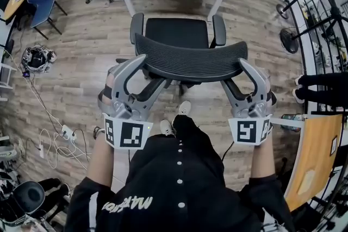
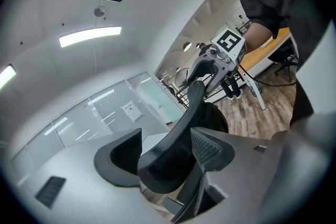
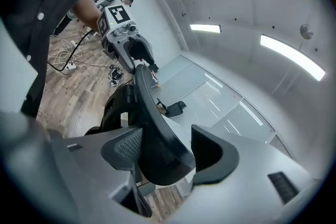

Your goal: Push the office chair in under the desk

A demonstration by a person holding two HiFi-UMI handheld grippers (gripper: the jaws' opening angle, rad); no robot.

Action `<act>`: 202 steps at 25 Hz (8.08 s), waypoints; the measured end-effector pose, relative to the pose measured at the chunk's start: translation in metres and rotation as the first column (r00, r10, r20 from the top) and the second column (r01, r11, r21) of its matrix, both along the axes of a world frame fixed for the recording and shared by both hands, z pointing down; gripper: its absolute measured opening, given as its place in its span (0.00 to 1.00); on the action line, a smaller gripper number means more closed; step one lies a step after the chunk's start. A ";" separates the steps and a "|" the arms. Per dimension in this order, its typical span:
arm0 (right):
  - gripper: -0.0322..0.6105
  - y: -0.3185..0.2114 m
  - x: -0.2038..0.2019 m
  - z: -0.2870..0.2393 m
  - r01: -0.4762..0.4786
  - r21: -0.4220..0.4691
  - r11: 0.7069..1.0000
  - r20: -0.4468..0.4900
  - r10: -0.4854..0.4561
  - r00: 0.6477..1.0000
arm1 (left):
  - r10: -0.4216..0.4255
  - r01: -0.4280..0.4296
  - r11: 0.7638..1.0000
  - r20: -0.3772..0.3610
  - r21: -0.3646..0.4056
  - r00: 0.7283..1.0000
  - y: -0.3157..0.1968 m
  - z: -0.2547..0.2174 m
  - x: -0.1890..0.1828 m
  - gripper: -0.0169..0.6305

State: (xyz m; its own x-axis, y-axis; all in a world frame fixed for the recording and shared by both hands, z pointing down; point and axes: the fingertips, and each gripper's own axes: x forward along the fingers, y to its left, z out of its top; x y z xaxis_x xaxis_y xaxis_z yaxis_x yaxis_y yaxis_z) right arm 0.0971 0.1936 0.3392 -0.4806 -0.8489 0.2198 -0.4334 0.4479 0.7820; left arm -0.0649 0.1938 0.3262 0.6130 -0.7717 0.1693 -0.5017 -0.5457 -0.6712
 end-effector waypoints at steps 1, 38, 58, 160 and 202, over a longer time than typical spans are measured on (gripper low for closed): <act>0.48 -0.002 -0.001 0.000 0.014 -0.004 1.000 0.005 -0.014 1.000 | 0.009 -0.009 1.000 0.009 0.002 1.000 -0.001 0.000 0.002 0.50; 0.46 -0.046 -0.011 0.000 0.191 -0.082 0.978 0.065 -0.186 0.980 | 0.104 -0.103 0.995 0.055 -0.008 0.993 -0.052 0.009 0.016 0.46; 0.45 -0.097 -0.007 0.000 0.327 -0.105 0.939 0.113 -0.315 0.942 | 0.110 -0.110 0.994 0.053 -0.016 0.992 -0.107 0.012 0.019 0.45; 0.53 -0.314 -0.047 0.006 0.062 -0.078 0.995 0.158 -0.049 0.986 | 0.296 -0.296 0.953 0.011 0.066 0.955 -0.333 0.014 -0.018 0.47; 0.54 -0.393 -0.053 0.004 0.049 -0.052 0.997 0.189 -0.038 0.981 | 0.338 -0.336 0.938 -0.006 0.090 0.941 -0.409 0.012 -0.023 0.47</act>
